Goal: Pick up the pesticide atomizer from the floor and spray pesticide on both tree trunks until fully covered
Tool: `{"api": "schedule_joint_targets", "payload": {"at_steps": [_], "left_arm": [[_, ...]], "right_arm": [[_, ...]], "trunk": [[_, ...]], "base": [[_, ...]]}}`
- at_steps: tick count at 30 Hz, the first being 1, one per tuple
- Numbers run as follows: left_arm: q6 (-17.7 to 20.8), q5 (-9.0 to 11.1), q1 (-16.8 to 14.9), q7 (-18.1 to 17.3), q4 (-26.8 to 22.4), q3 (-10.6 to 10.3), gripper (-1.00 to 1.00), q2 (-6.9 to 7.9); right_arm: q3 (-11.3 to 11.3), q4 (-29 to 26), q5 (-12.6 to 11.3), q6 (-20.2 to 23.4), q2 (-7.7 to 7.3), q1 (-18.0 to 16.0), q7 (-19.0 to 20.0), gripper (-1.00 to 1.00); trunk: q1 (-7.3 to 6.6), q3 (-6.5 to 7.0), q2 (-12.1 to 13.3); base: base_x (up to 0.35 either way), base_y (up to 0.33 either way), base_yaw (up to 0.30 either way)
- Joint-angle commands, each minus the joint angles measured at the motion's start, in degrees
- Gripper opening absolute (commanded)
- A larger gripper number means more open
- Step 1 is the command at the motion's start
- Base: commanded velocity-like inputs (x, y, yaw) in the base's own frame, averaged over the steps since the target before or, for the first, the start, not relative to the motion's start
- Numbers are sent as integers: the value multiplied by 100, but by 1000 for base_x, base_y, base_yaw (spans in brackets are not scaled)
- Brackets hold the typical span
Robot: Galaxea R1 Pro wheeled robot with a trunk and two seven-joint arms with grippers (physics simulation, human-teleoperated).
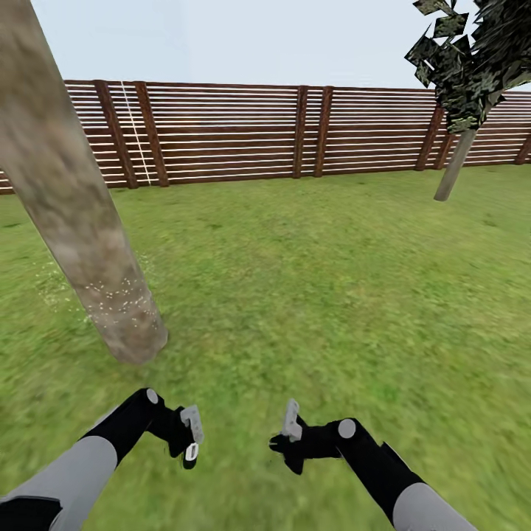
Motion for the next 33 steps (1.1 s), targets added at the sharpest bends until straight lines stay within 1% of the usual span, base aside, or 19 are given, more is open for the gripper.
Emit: {"api": "schedule_joint_targets", "payload": {"at_steps": [1,3,4,5,7,9,10,11,12,15,16,17,18,21,23,25,27,30,33], "left_arm": [[59,7,-1,-29,-17,-28,-100,-32],[54,5,-1,-34,-21,-40,-100,-175],[52,6,-1,-35,-21,-101,-100,-246],[51,6,-1,-35,-20,-237,-100,-308],[45,28,-1,-35,-15,-611,-100,-435],[37,39,-1,-36,-13,-757,-100,-570],[-108,48,-1,-37,-9,-780,-100,-630],[-317,55,-1,-41,-6,-790,-100,-668],[-428,58,-1,-43,-5,-793,-100,-687],[-569,62,3,-198,4,-796,-100,-735],[-596,61,5,-278,0,-796,-100,-778],[-682,62,7,-347,1,-796,-100,-820],[-860,69,7,-394,7,-796,-100,-846],[-933,69,8,-626,13,-791,-100,-856],[-940,82,8,-703,13,-788,-100,-856],[-948,205,8,-724,14,-783,-100,-857],[-965,272,8,-729,14,-784,-100,-857],[-1160,299,8,-726,14,-787,-100,-861],[-1208,305,8,-729,14,-778,-100,-921]], "right_arm": [[10,-135,64,42,-3,-3,176,-100],[10,-323,64,152,0,-2,323,-100],[10,-353,60,166,3,-4,345,-100],[11,-369,59,169,5,-4,357,-100],[17,-391,57,171,12,-1,368,-100],[18,-525,56,172,15,-4,375,-100],[18,-590,53,173,15,-5,378,-100],[18,-620,50,172,15,-5,385,-100],[18,-630,49,173,15,-4,387,-100],[18,-639,53,172,35,0,392,-100],[18,-639,55,172,43,-3,391,-100],[18,-641,56,174,47,-5,391,-100],[18,-646,57,176,49,-5,391,-100],[18,-648,57,175,50,-2,387,-100],[18,-675,57,176,50,-5,387,-100],[18,-716,57,178,50,0,386,-100],[18,-722,57,178,50,-2,386,-100],[18,-723,57,179,50,-1,386,-100],[18,-727,57,180,50,-1,386,-100]], "trunk": [[-1,-5,-2],[-1,-5,-2],[-1,-5,-2],[-1,-5,-2],[-1,-5,-2],[-1,-5,-2],[-1,-5,-2],[-1,-5,-2],[-1,-5,-2],[-1,-5,-2],[-1,-5,-2],[-1,-5,-2],[-1,-5,-2],[-1,-5,-2],[-1,-5,-2],[-1,-5,-2],[-1,-5,-2],[-1,-5,-2],[-1,-5,-2]], "base": [[0,0,0],[0,0,0],[0,0,0],[0,0,0],[0,0,0],[0,0,0],[0,0,0],[0,0,0],[0,0,0],[0,0,0],[0,0,0],[0,0,0],[0,0,0],[0,0,0],[0,0,0],[0,0,0],[0,0,0],[0,0,0],[0,0,0]]}}
